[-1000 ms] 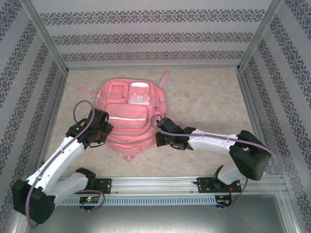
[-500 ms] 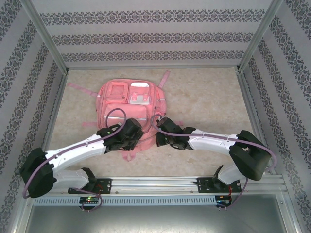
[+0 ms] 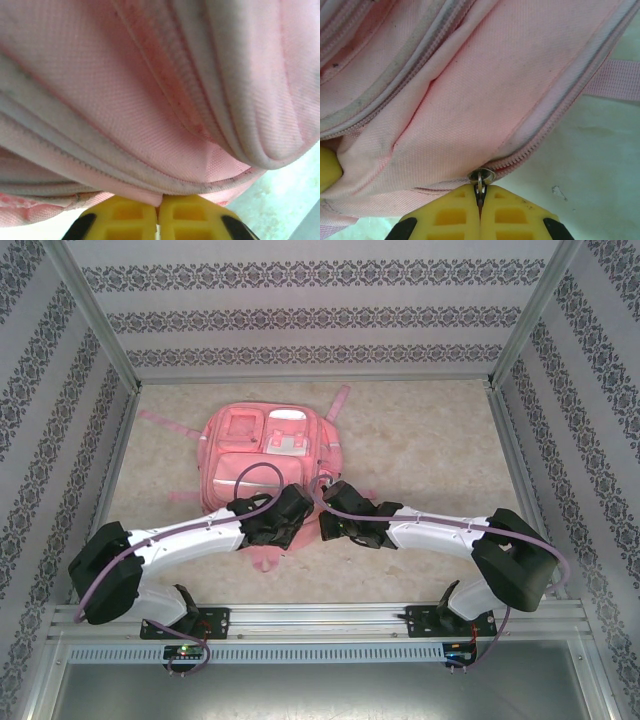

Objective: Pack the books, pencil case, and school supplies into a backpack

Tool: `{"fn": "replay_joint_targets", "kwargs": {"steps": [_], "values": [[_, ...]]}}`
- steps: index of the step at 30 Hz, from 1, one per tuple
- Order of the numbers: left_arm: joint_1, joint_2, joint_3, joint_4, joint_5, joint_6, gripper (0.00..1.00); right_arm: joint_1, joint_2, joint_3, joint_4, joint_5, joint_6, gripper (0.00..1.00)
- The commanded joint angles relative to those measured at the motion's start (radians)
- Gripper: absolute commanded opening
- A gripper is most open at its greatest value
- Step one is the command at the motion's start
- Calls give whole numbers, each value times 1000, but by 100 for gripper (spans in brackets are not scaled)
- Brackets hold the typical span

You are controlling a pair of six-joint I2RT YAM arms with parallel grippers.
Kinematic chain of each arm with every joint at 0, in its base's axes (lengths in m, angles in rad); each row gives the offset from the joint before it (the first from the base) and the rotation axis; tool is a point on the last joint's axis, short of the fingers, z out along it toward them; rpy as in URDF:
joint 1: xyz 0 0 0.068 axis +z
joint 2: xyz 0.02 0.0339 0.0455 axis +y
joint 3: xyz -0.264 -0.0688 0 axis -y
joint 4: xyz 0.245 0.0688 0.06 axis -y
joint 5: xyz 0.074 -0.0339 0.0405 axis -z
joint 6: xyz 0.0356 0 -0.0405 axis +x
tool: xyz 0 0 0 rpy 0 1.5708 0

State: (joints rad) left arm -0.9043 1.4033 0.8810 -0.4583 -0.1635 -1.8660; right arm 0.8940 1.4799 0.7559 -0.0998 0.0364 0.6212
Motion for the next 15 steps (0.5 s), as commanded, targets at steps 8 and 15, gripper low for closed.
{"fn": "replay_joint_targets", "kwargs": {"steps": [8, 15], "values": [[-7, -224, -85, -235, -176, -30, 0, -97, -19, -23, -11, 48, -56, 0], [-7, -380, -93, -348, -215, -13, 0, -251, 48, 16, -4, 68, -145, 0]]}}
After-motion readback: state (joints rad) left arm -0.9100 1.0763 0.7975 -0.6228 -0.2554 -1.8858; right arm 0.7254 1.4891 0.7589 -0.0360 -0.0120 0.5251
